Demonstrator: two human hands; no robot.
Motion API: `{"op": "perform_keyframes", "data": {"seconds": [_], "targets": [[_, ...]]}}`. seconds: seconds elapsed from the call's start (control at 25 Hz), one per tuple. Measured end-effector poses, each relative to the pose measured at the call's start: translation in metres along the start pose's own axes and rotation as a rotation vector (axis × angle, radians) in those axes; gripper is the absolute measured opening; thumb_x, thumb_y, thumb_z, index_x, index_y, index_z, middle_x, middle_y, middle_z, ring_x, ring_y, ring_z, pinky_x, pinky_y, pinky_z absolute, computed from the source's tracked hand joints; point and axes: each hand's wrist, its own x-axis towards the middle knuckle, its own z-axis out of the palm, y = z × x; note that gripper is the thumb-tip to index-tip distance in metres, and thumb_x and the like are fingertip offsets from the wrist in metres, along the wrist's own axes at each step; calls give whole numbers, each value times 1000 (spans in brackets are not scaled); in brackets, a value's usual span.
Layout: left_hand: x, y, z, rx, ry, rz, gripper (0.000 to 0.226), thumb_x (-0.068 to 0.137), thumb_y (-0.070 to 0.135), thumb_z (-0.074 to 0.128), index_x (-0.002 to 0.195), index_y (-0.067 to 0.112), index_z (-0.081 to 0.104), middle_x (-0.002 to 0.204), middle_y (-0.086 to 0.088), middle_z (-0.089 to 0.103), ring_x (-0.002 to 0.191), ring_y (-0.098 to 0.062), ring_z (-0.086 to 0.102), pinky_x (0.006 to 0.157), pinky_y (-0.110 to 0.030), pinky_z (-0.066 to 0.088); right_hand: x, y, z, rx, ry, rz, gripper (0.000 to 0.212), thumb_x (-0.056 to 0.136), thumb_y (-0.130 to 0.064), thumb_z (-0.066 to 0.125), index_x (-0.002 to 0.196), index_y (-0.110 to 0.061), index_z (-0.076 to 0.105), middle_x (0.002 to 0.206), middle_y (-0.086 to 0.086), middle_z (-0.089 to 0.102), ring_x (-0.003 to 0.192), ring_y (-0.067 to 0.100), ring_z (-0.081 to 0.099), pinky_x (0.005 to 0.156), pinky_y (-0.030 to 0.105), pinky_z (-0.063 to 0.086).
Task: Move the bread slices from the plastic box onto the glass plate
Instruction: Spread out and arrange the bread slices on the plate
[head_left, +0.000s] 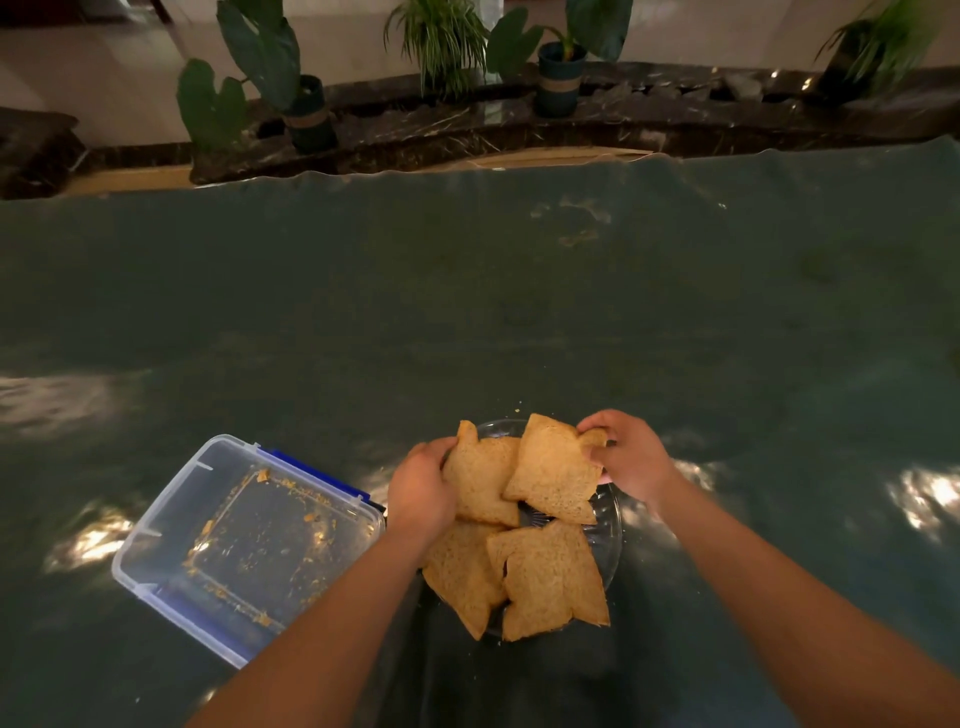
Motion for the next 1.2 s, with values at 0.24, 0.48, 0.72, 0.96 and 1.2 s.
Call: {"op": "perform_keyframes", "data": {"seconds": [0.24,0.48,0.72,0.96,1.2], "targets": [[8,1,2,-4,-30,38,56,82,-4,48,127,28,61,119,1,64,107,-18,60,80,-27,48,5,1,-6,102,-118,-85,38,87,6,60,90,-30,70,96,3,71,87,24,66,77,46,59],[11,2,8,28,-28,66,56,84,-5,49,129,29,60,123,2,66,112,-17,59,86,-26,46,14,1,5,-440,-30,-145,30,90,-3,59,107,-27,66,96,-11,63,75,20,64,64,33,52],[11,2,9,-40,-20,93,57,81,-5,49,125,29,63,119,4,68,109,-16,61,91,-36,53,14,3,4,-106,-39,-219,33,86,8,59,98,-21,69,95,-8,67,91,20,64,81,38,54],[13,-2,11,-14,-5,101,61,79,-9,48,125,27,63,120,2,68,109,-17,61,93,-36,52,15,2,9,-548,-2,-159,29,91,-10,59,116,-23,65,104,-4,62,76,16,60,65,26,45],[14,-4,11,-41,-24,47,58,81,-1,52,133,23,55,124,-2,63,109,-19,60,89,-30,50,11,0,6,-517,105,-192,28,87,-10,62,111,-20,70,111,2,68,84,18,65,74,27,49]]}}
